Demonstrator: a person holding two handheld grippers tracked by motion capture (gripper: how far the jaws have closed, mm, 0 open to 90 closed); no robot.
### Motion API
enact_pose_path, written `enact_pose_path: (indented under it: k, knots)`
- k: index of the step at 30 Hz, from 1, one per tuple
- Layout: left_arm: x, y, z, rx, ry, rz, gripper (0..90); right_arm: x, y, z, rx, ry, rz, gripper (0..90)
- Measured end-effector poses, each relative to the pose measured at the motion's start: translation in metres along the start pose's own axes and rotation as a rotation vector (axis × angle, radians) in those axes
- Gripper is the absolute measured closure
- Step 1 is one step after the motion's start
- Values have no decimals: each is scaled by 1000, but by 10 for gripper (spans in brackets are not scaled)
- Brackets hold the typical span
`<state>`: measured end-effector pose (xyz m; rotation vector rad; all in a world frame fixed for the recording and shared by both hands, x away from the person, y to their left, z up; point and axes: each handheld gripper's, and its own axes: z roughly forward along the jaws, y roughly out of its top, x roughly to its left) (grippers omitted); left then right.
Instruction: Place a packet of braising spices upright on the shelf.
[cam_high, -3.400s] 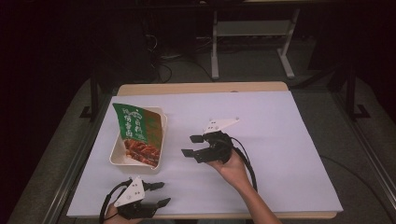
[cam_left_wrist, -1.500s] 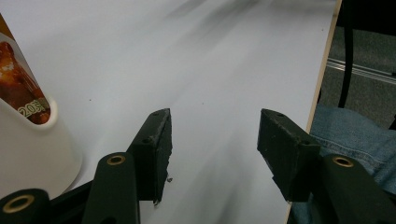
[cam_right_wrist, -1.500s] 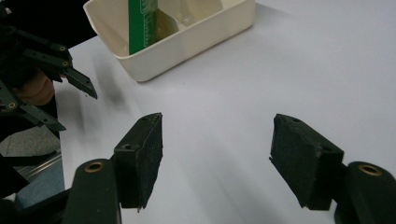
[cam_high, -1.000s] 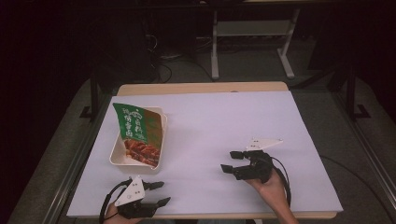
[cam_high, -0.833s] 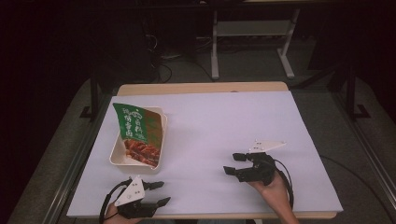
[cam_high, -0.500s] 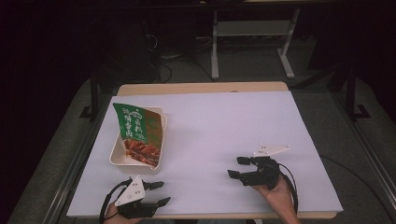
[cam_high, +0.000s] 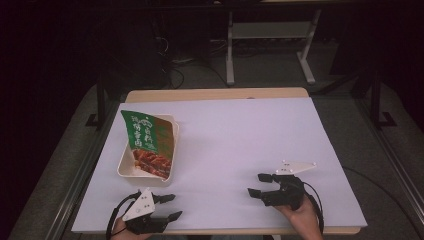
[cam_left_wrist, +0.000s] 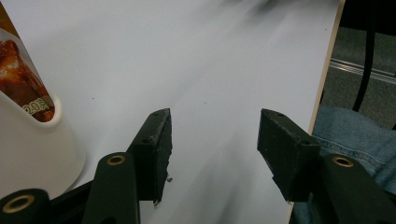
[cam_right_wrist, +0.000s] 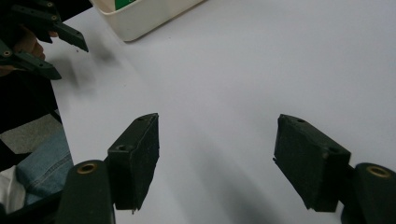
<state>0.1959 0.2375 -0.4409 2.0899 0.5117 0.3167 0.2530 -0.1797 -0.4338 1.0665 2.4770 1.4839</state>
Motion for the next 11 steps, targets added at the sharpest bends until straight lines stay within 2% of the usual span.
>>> enact_pose_path:
  k: [11]
  knots:
    - [1,-1,-1,2,4,3,446,4,-7,-6,-11,-2,10,297]
